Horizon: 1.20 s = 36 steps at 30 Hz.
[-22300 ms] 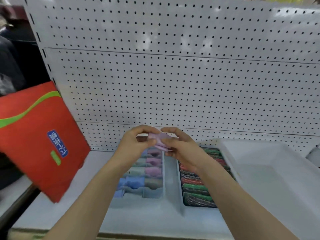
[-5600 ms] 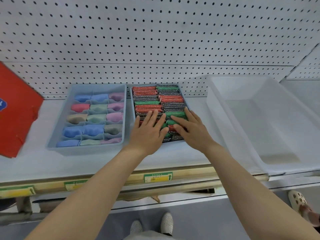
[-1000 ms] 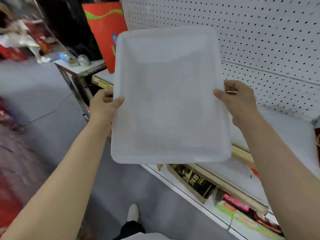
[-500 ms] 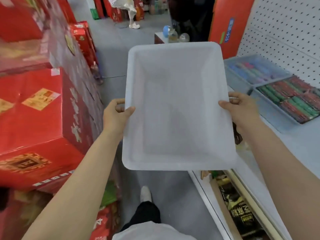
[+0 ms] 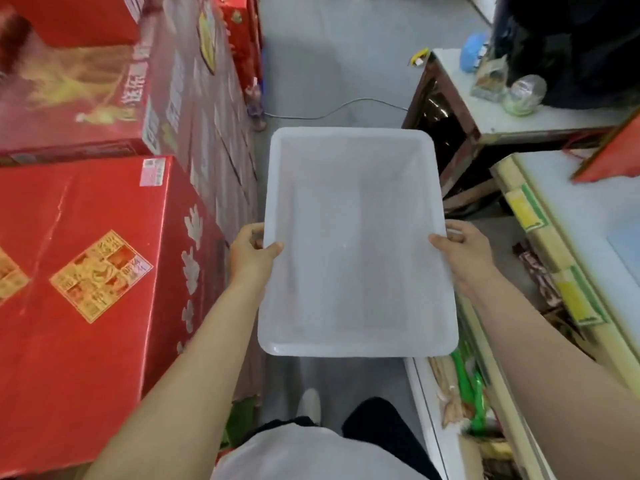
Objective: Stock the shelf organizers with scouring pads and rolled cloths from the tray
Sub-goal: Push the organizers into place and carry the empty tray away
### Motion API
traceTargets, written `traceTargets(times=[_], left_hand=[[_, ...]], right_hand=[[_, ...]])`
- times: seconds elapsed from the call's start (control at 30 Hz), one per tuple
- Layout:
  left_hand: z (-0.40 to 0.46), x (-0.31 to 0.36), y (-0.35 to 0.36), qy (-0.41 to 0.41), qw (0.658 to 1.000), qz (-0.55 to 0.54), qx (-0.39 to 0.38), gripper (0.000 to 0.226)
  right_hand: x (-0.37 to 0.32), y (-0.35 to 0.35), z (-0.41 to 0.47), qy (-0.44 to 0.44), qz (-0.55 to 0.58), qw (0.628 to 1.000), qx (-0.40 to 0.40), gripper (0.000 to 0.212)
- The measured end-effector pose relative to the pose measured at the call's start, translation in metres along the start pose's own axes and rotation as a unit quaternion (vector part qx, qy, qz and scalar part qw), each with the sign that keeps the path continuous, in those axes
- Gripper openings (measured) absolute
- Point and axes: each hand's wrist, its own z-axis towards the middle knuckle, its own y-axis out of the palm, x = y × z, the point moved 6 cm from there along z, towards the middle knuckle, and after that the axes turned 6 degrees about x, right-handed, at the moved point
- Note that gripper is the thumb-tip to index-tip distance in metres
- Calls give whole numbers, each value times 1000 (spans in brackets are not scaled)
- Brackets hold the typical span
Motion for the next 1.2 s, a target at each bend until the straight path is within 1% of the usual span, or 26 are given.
traceTargets(times=[0.07,0.3,0.53,0.63,0.73,0.8,0.93,1.07,1.13,1.2], left_hand=[[24,1,10,-23,1000,10,13,29],[132,26,57,-61,996,32,60,29],[234,80,91,-84,989,35,120,34],[274,104,101,-82,986,39,140,32],[323,126,109,-80,982,41,163,30],[362,139,118,-83,981,37,173,30],[451,165,137,-74,981,15,180,33],[554,200,157,-74,982,-3,173,33],[602,226,164,-64,983,-3,172,28],[645,251,173,-65,983,7,169,27]], right_hand=[[-7,18,29,5,-12,1000,-14,29],[-44,97,157,0,-18,997,-76,30],[-111,186,293,-9,-33,988,-148,27],[-138,226,343,-5,-32,985,-172,35],[-164,269,391,-6,-34,980,-194,23],[-185,300,422,-16,-32,977,-208,22],[-220,367,497,-27,-39,977,-209,29],[-262,437,574,-32,-65,975,-209,24],[-296,468,606,-45,-71,973,-213,26],[-329,493,636,-56,-78,973,-210,30]])
